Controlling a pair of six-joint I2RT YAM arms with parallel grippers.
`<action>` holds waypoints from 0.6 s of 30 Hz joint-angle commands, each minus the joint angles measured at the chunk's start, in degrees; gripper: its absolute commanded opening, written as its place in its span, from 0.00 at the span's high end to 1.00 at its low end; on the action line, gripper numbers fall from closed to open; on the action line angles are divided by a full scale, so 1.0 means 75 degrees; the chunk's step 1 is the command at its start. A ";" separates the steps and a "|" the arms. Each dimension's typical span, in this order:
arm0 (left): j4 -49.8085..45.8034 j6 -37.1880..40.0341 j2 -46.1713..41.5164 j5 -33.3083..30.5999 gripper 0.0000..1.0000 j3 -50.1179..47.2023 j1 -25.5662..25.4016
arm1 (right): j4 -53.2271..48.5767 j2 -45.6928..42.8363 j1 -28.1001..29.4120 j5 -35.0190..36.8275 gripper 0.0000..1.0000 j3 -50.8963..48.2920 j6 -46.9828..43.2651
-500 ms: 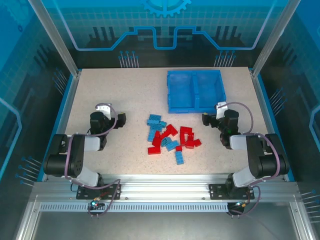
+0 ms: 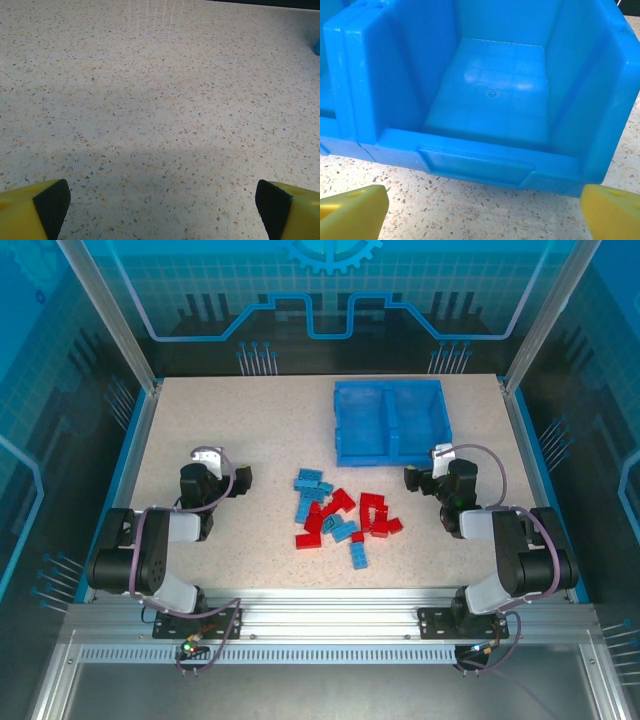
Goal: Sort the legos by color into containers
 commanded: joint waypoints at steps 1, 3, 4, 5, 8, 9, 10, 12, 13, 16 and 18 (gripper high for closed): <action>0.0282 -0.0025 -0.0003 0.0164 0.01 0.0108 -0.0001 | 0.0154 -0.0049 0.0005 -0.0079 0.00 0.0103 -0.0044; 0.0288 -0.0031 -0.0008 0.0164 0.01 0.0115 -0.0011 | 0.0154 -0.0049 0.0003 -0.0067 0.00 0.0111 -0.0044; 0.0282 -0.0031 -0.0010 0.0164 0.01 0.0109 -0.0005 | 0.0163 -0.0084 0.0012 0.0010 0.00 0.0113 -0.0038; 0.0287 -0.0031 -0.0010 0.0164 0.01 0.0109 -0.0001 | -0.0300 -0.0296 0.0032 0.0161 0.00 0.0273 0.0013; 0.0281 -0.0031 -0.0010 0.0164 0.01 0.0108 -0.0004 | -0.3040 -0.1085 0.0023 0.0563 0.00 0.1443 0.0534; 0.0287 -0.0031 -0.0003 0.0161 0.01 0.0115 0.0000 | -0.3704 -0.1304 0.0041 0.0560 0.00 0.1710 0.0846; 0.0299 -0.0026 -0.0017 0.0158 0.01 0.0100 -0.0009 | -0.4283 -0.1582 0.0046 0.0322 0.00 0.1950 0.1135; 0.0419 -0.0045 -0.0121 0.0071 0.01 -0.0013 -0.0010 | -0.5340 -0.2059 0.0188 0.0101 0.01 0.2421 0.1561; 0.0556 -0.0096 -0.0272 -0.0052 0.01 -0.0160 -0.0023 | -0.5986 -0.2267 0.0321 0.0117 0.02 0.2733 0.1863; 0.0096 -0.0160 -0.1286 -0.0127 0.01 -0.0418 -0.0024 | -0.8189 -0.2429 0.0674 -0.0262 0.00 0.4006 0.2673; -0.1391 -0.0304 -0.2387 -0.0057 0.01 -0.0214 -0.0085 | -0.9519 -0.2211 0.0887 -0.0908 0.00 0.4786 0.3020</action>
